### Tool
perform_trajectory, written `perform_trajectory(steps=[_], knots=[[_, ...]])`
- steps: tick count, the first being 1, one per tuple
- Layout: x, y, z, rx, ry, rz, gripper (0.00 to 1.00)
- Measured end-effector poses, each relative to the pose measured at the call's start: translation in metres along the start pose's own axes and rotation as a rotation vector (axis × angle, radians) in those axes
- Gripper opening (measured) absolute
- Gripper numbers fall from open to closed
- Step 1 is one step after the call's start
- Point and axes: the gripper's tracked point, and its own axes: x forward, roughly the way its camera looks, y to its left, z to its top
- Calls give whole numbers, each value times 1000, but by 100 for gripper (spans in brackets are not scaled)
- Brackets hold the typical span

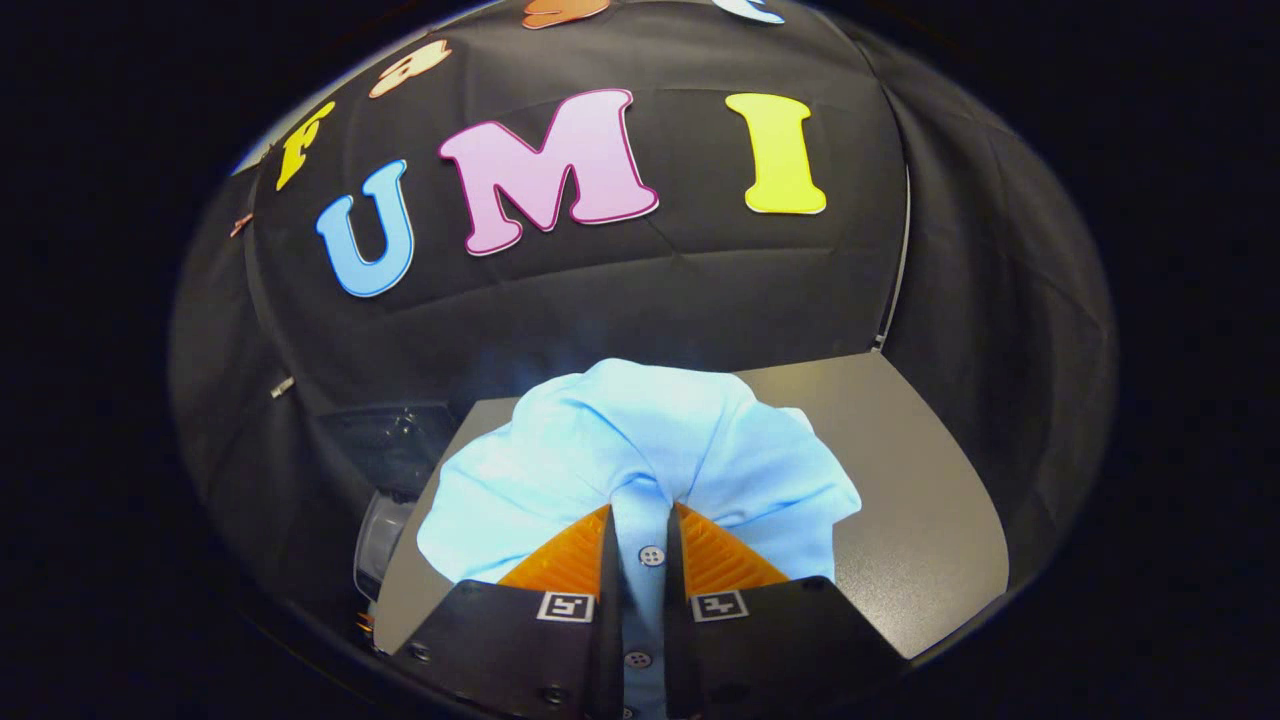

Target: Put the clothes into the washing machine and then close the washing machine lid.

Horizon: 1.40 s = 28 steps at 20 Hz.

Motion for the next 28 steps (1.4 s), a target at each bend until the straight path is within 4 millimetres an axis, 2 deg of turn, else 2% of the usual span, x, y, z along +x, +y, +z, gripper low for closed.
perform_trajectory(steps=[2, 4, 9, 15, 20, 24, 28], knots=[[-7, 1, 6, -3, -14, -10, 20], [-20, 10, 18, -4, -37, -5, 20], [-59, 44, 69, 6, -133, 34, 20], [-103, 104, 114, -17, -218, 127, 20], [-142, 168, 148, -39, -275, 204, 20], [-155, 230, 150, -112, -286, 272, 20], [-149, 293, 130, -157, -249, 330, 20]])
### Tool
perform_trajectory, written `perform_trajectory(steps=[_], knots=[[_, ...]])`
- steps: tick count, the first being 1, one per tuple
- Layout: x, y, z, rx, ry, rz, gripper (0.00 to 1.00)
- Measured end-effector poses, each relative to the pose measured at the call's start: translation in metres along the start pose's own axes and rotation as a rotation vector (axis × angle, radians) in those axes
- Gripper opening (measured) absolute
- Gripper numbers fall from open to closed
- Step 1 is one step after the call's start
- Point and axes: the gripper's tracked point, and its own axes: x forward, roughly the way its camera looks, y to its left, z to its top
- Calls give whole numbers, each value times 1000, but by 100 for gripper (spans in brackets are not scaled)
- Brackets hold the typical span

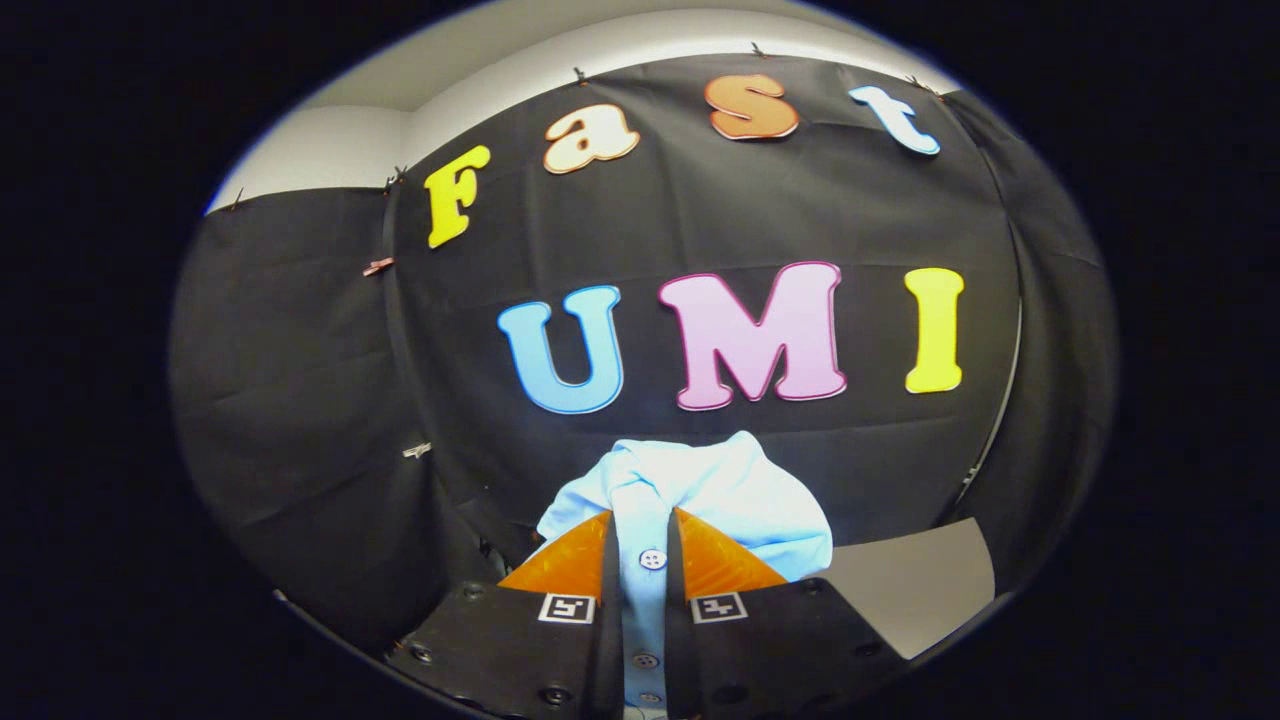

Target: Put the clothes into the washing machine and then close the washing machine lid.

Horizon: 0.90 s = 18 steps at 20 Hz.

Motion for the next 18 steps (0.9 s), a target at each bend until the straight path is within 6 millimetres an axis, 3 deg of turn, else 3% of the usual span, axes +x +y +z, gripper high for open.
perform_trajectory(steps=[5, 8, 14, 18], knots=[[35, 63, -34, 28, 65, 58, 20], [55, 90, -51, 27, 77, 66, 20], [95, 123, -111, 63, 160, 75, 20], [119, 126, -148, 56, 200, 45, 20]])
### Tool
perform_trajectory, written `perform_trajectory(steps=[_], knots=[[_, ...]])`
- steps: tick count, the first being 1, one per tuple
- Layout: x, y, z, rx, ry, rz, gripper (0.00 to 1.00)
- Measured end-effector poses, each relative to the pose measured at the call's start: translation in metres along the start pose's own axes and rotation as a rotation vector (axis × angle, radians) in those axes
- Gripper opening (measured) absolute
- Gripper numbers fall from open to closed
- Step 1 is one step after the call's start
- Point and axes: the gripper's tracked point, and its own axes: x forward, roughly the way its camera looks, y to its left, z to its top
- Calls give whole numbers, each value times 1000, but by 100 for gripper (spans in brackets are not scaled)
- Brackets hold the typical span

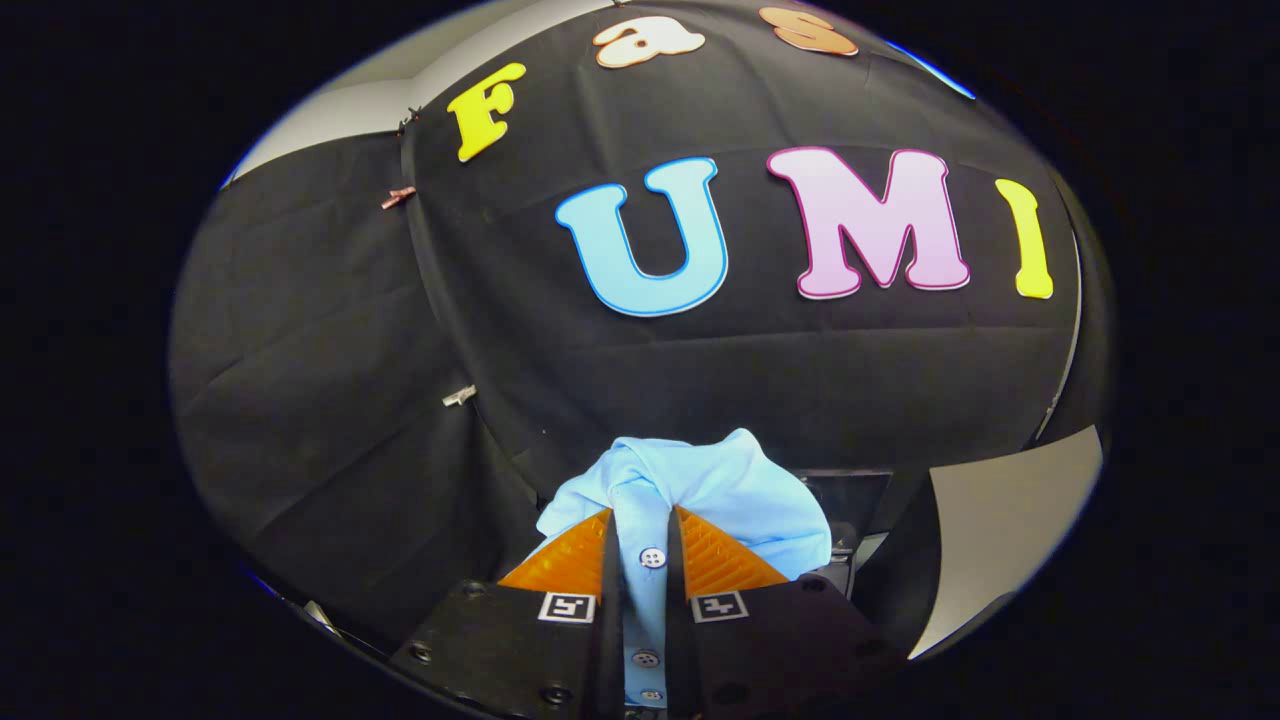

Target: Put the clothes into the washing machine and then close the washing machine lid.

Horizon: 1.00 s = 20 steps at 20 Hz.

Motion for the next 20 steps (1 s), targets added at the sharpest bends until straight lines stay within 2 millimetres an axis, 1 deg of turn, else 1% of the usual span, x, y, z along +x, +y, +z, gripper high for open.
perform_trajectory(steps=[3, 8, 13, 17, 20], knots=[[23, -9, -26, -25, 18, -49, 20], [57, -34, -67, -43, 37, -135, 20], [90, -54, -115, -35, 75, -173, 20], [115, -69, -140, -42, 64, -202, 20], [137, -89, -158, -58, 65, -243, 20]])
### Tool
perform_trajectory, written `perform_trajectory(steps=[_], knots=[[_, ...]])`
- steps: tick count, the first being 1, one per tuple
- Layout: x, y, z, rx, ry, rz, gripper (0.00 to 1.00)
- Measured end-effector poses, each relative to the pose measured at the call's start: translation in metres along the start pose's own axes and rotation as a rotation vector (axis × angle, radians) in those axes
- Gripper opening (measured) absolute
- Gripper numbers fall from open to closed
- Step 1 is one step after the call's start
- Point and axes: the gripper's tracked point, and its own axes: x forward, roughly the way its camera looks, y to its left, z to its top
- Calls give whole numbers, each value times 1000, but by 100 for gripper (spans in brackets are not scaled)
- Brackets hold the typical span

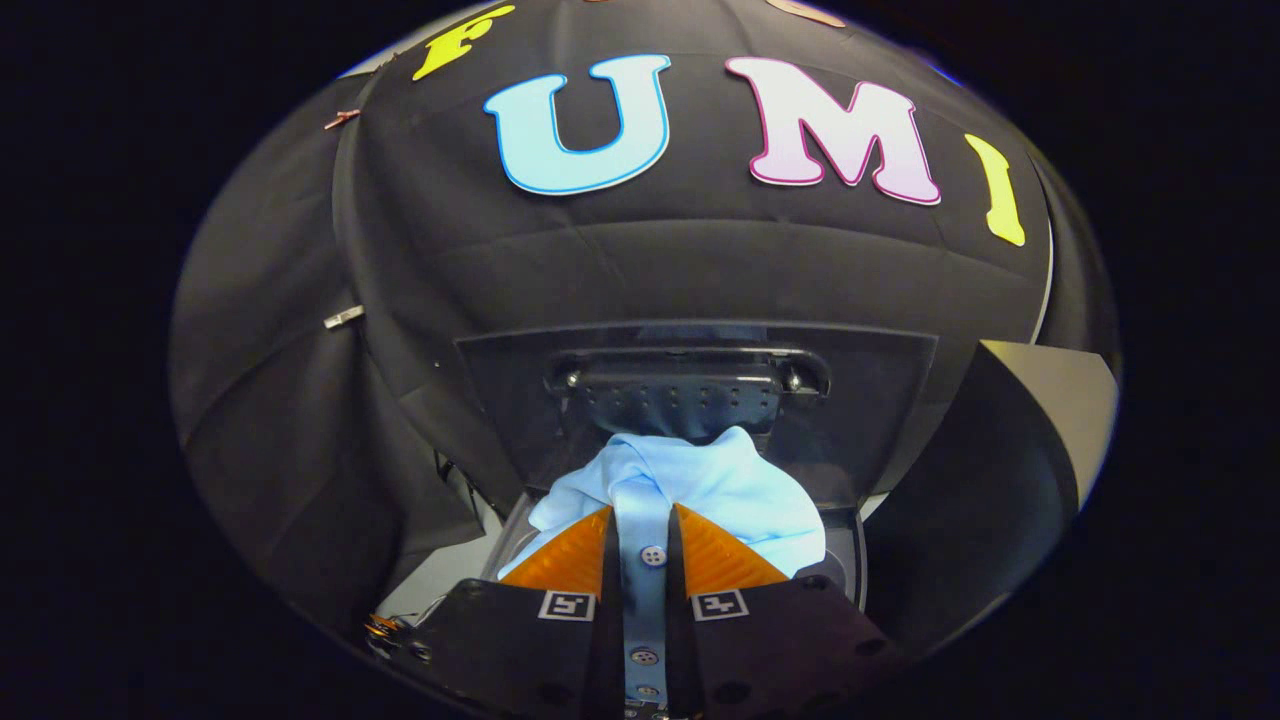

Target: Put the clothes into the washing machine and then close the washing machine lid.

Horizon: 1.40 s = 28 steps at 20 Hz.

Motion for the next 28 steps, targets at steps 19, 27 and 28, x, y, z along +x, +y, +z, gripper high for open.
perform_trajectory(steps=[19, 27, 28], knots=[[-42, 13, 56, 25, -117, 14, 99], [-57, -3, 170, 48, -298, 0, 99], [-52, -6, 175, 55, -293, -2, 99]])
